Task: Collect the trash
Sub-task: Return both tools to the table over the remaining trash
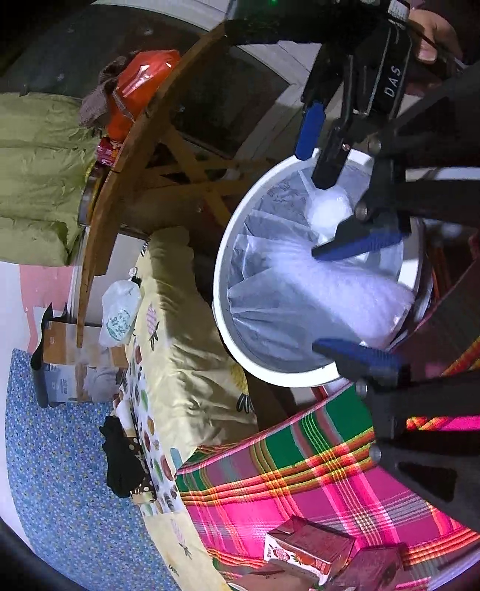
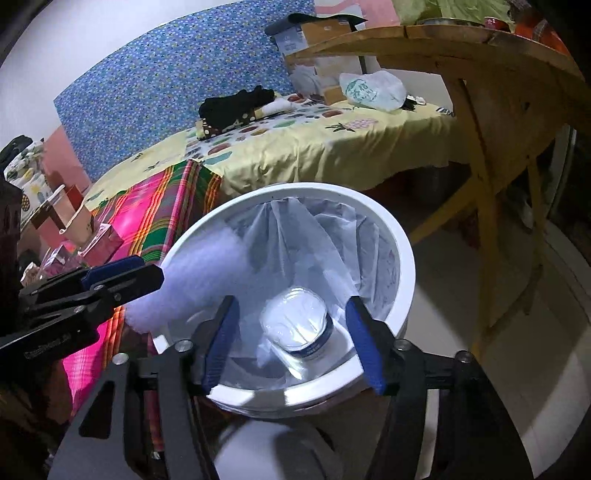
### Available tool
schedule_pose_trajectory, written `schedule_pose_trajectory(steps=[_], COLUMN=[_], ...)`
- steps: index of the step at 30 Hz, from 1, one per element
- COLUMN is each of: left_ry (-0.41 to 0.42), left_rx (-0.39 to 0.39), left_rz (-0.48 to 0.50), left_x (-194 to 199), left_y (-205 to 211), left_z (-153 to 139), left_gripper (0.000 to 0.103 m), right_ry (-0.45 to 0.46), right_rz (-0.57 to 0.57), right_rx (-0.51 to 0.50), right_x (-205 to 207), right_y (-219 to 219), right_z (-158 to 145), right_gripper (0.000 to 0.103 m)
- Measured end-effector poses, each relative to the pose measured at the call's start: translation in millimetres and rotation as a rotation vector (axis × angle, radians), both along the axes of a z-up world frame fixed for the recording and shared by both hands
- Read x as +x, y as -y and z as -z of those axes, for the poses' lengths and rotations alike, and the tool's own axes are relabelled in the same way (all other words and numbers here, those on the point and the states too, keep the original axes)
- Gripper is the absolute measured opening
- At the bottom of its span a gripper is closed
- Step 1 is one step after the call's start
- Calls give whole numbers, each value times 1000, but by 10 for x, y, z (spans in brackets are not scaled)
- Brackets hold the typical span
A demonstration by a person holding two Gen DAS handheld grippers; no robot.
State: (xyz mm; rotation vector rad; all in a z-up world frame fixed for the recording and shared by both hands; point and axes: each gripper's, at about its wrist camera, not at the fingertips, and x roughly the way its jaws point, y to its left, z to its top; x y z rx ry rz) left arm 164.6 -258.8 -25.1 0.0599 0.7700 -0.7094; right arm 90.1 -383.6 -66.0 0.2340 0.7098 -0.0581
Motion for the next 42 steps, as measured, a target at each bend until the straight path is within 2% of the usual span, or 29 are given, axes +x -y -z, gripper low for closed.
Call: schedule_pose_trajectory(steps=[9, 17, 25, 42], left_ry=[14, 50, 87, 69], left_rx=[-36, -22, -1, 48], left_rz=[-62, -143, -262, -506], left_x=[-74, -284, -504, -837], left_y=[-254, -607, -1036, -1947], left_z=[-138, -263, -315, -236], left_gripper=[47, 47, 47, 47], right_ry=[23, 58, 93, 96], right_rz=[-25, -100, -208, -364], right_rx=[-20, -29, -38, -32], right_x=[-22, -17, -37, -56], right_y=[-94, -367, -681, -1214], right_z=[-111, -237, -262, -320], right_gripper=[62, 62, 62, 63])
